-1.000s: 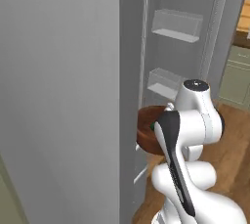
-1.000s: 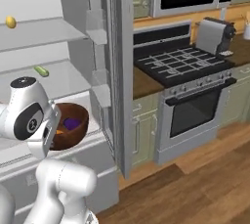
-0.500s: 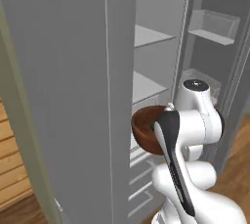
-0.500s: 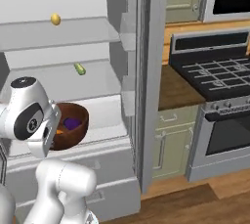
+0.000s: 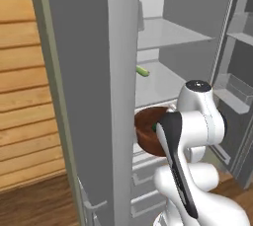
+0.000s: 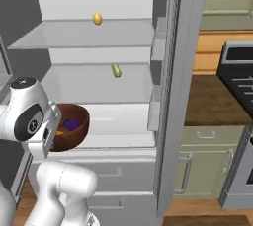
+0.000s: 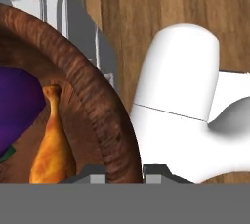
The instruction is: Pick the chicken drumstick and eggplant from their plates and place them in the bowl. Then put the bowl in the fridge.
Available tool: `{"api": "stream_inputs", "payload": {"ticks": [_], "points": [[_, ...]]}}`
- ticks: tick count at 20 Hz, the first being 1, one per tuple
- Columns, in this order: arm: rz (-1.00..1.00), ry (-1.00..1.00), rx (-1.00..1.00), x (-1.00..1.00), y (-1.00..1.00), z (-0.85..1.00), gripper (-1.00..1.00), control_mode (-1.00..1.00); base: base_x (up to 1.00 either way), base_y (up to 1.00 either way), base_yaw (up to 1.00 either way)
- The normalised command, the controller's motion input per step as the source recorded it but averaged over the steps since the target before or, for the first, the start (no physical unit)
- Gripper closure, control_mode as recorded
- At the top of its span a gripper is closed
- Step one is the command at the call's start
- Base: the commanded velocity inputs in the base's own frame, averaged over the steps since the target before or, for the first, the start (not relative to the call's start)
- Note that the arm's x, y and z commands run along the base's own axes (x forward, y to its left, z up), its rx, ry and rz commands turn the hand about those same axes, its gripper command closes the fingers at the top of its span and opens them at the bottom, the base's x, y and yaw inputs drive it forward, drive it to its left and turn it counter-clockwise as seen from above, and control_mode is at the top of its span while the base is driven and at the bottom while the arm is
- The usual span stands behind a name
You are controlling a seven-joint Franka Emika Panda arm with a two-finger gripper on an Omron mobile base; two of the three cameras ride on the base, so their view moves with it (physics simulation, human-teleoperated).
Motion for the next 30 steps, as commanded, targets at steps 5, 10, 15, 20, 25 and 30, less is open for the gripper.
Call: {"api": "stream_inputs", "payload": {"ticks": [5, 10, 15, 20, 25, 30], "points": [[0.0, 0.0, 0.0, 0.0, 0.0, 0.0, 1.0, 1.0, 0.34, -0.05, 0.25], [0.0, 0.0, 0.0, 0.0, 0.0, 0.0, 1.0, 1.0, 0.49, -0.15, 0.33], [0.0, 0.0, 0.0, 0.0, 0.0, 0.0, 1.0, 1.0, 0.0, -0.47, 0.26], [0.0, 0.0, 0.0, 0.0, 0.0, 0.0, 1.0, 1.0, -0.03, -0.29, 0.13], [0.0, 0.0, 0.0, 0.0, 0.0, 0.0, 1.0, 1.0, 0.0, 0.0, 0.02], [0.13, -0.27, -0.05, -0.06, 0.0, 0.08, 1.0, -1.0, 0.0, 0.0, 0.0]]}}
